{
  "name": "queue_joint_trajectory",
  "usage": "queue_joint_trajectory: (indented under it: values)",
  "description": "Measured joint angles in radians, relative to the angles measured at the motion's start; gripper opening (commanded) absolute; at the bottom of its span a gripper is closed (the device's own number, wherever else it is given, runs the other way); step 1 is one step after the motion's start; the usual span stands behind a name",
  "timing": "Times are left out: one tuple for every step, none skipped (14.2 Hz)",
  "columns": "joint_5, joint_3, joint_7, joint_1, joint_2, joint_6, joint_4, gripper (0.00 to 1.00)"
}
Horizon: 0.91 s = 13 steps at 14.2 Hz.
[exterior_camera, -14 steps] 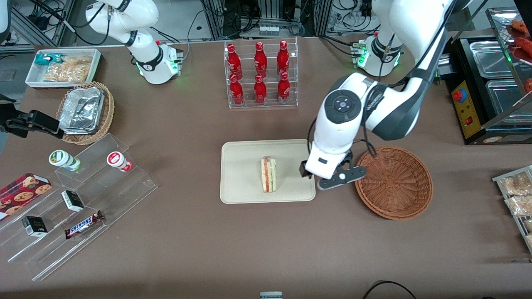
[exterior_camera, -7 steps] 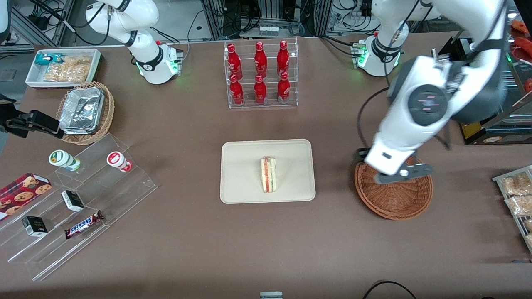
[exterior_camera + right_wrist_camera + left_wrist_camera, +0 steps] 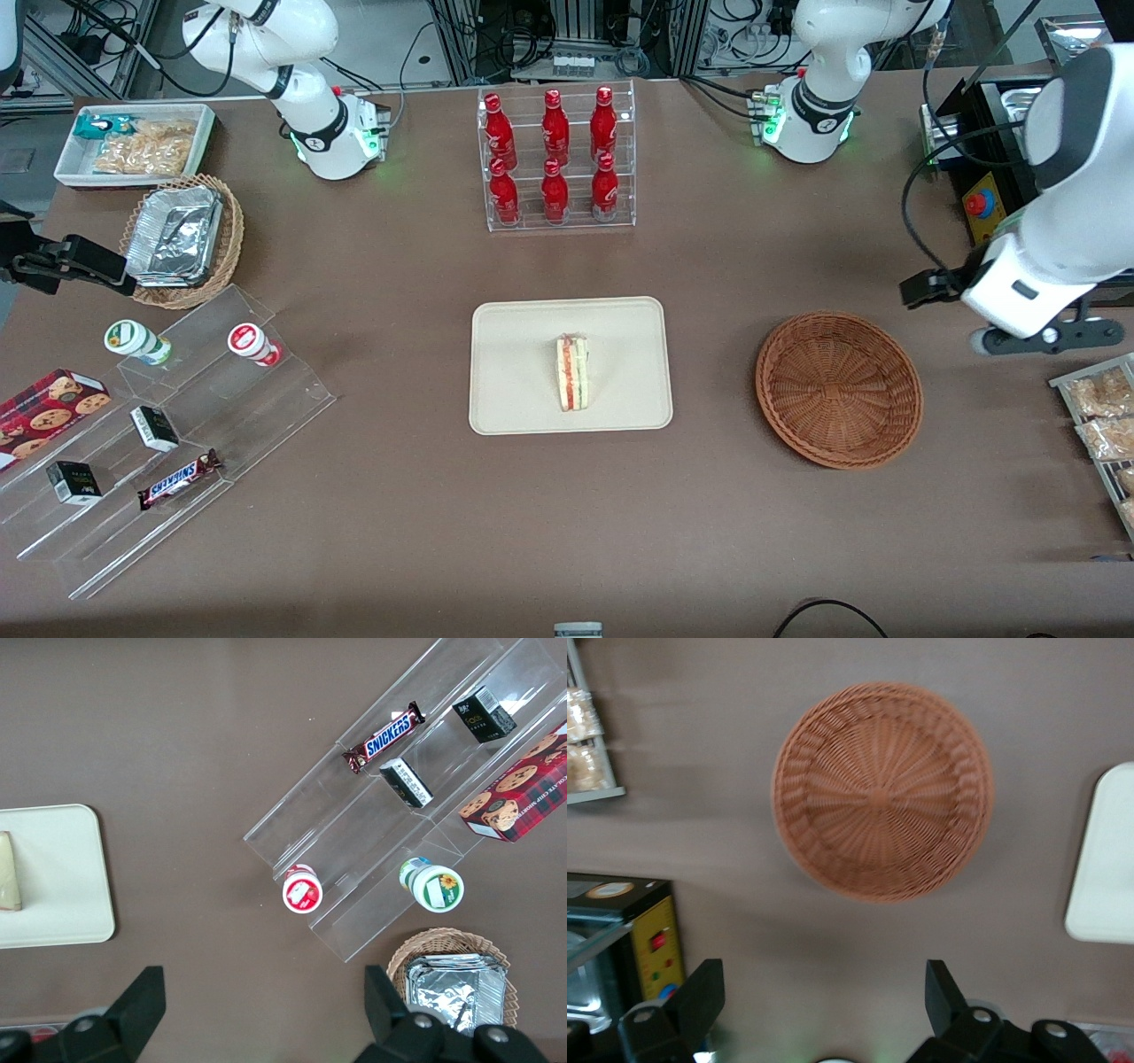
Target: Place sandwich from basket to tray
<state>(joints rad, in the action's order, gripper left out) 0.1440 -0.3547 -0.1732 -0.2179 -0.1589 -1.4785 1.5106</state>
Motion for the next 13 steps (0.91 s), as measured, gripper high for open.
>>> queue_joint_trajectory:
  values:
    - [-0.002,0.0,0.016,-0.009,0.012,0.029,-0.003,1.0]
    - [-0.007,0.0,0.022,-0.012,0.023,0.071,-0.008,1.0]
    - [-0.019,-0.002,0.025,-0.011,0.035,0.107,-0.011,1.0]
    - [-0.036,-0.004,0.025,-0.011,0.05,0.127,-0.012,1.0]
    - [-0.049,-0.007,0.025,-0.01,0.066,0.142,-0.012,1.0]
    - [-0.053,-0.008,0.025,-0.01,0.081,0.15,-0.012,1.0]
    - [-0.056,-0.009,0.025,-0.009,0.092,0.154,-0.011,1.0]
    - [-0.056,-0.009,0.025,-0.006,0.099,0.154,-0.011,1.0]
    - [-0.056,-0.008,0.025,-0.002,0.102,0.154,-0.011,1.0]
    - [-0.056,-0.001,0.025,0.006,0.102,0.154,-0.011,1.0]
    - [-0.057,0.022,0.025,0.027,0.102,0.154,-0.01,1.0]
    - [-0.057,0.055,0.025,0.062,0.102,0.154,-0.009,1.0]
    - [-0.058,0.079,0.025,0.088,0.102,0.154,-0.008,1.0]
